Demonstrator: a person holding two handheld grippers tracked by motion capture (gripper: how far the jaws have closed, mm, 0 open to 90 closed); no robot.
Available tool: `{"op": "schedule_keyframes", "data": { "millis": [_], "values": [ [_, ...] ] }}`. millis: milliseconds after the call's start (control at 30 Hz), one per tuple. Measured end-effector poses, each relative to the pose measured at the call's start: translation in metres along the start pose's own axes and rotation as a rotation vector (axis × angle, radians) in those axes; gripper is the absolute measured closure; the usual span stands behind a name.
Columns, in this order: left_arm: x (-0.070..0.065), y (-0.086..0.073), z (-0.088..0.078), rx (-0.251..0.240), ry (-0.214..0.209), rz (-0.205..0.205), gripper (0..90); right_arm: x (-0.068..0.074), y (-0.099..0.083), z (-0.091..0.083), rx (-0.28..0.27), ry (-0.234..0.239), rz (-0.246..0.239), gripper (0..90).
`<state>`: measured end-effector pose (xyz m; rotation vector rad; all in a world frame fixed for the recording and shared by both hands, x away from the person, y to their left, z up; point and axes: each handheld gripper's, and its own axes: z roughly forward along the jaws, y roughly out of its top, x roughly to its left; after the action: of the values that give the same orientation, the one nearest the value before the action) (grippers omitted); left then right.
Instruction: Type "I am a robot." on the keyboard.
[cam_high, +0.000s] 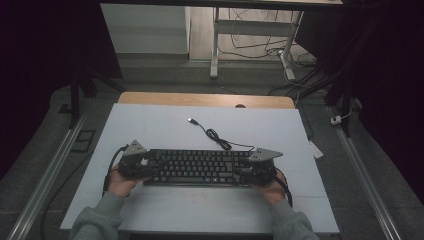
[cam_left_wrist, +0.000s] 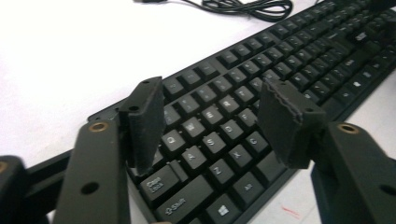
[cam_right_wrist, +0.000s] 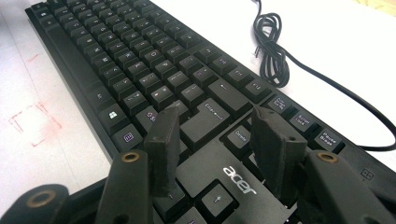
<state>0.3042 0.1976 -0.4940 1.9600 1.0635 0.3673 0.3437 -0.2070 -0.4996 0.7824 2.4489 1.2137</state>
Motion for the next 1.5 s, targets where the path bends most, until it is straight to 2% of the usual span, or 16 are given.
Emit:
{"op": "schedule_keyframes", "data": {
  "millis": [400,533,700,1067,1500],
  "values": [
    [-0.013,0.003,0.002,0.017,-0.061,0.053,62.9,0.000,0.000,0.001,0.009,-0.001,-0.009,52.6],
    [-0.017,0.004,0.004,0.031,-0.087,0.065,73.6,0.000,0.000,0.001,0.010,-0.004,-0.011,52.6],
    [-0.024,0.003,0.009,0.068,-0.120,0.107,87.8,0.000,0.000,0.002,0.013,-0.005,-0.013,52.5],
    [-0.037,-0.001,0.026,0.132,-0.132,0.158,88.0,0.001,0.000,0.003,0.016,-0.005,-0.017,52.4],
    [-0.042,-0.008,0.039,0.184,-0.136,0.173,88.0,0.001,0.000,0.003,0.022,-0.004,-0.019,52.3]
  ]
}}
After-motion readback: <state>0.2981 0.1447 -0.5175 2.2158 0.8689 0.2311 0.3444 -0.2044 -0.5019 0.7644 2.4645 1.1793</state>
